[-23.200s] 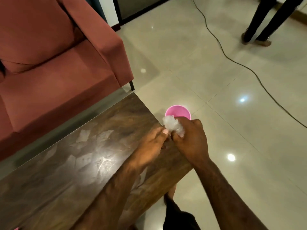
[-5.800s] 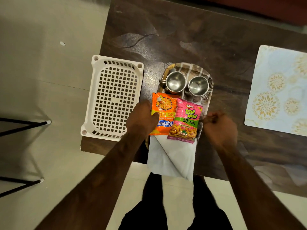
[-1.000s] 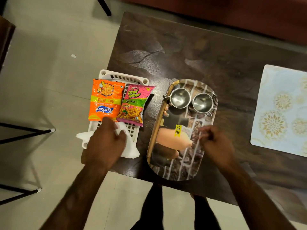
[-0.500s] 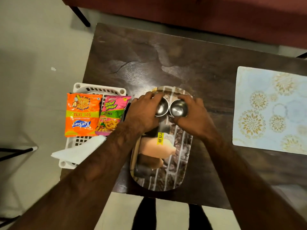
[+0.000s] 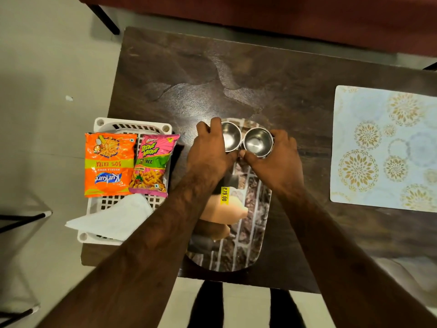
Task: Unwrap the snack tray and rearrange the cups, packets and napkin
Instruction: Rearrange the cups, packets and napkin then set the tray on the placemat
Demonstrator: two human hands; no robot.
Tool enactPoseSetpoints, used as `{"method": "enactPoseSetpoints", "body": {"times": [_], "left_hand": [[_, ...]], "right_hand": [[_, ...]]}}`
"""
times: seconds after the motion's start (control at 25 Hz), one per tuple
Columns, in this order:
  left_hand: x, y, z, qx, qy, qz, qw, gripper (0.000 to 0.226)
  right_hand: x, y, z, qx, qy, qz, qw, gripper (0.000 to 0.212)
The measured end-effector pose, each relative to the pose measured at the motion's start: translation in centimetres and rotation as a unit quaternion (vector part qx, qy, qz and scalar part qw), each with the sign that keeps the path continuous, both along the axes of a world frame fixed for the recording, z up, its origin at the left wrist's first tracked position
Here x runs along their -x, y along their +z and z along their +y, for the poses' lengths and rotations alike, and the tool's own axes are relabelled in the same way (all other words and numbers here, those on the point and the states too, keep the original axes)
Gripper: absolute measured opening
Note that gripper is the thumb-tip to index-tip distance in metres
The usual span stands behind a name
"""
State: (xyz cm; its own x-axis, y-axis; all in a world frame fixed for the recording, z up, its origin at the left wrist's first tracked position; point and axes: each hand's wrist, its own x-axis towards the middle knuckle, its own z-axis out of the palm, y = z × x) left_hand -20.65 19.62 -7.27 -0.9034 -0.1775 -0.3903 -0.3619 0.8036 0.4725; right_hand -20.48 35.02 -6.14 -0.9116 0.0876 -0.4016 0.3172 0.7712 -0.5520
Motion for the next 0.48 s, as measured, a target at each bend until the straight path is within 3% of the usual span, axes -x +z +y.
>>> {"method": "enactPoseSetpoints", "body": {"times": [0.28, 0.48], "left_hand": [[-0.8, 0.6, -1.5, -0.101, 0.007, -0.029, 0.994, 0.086], [-0.3, 1.2, -4.1, -0.118, -0.038, -0.009, 0.992, 0.085]], "right_hand": [[0.0, 0.4, 0.4, 0.034, -0.006, -0.024, 0.999, 0.084], [0.0, 0.8, 3.5, 0.146, -0.043, -0.057, 0.987, 0.064]]}}
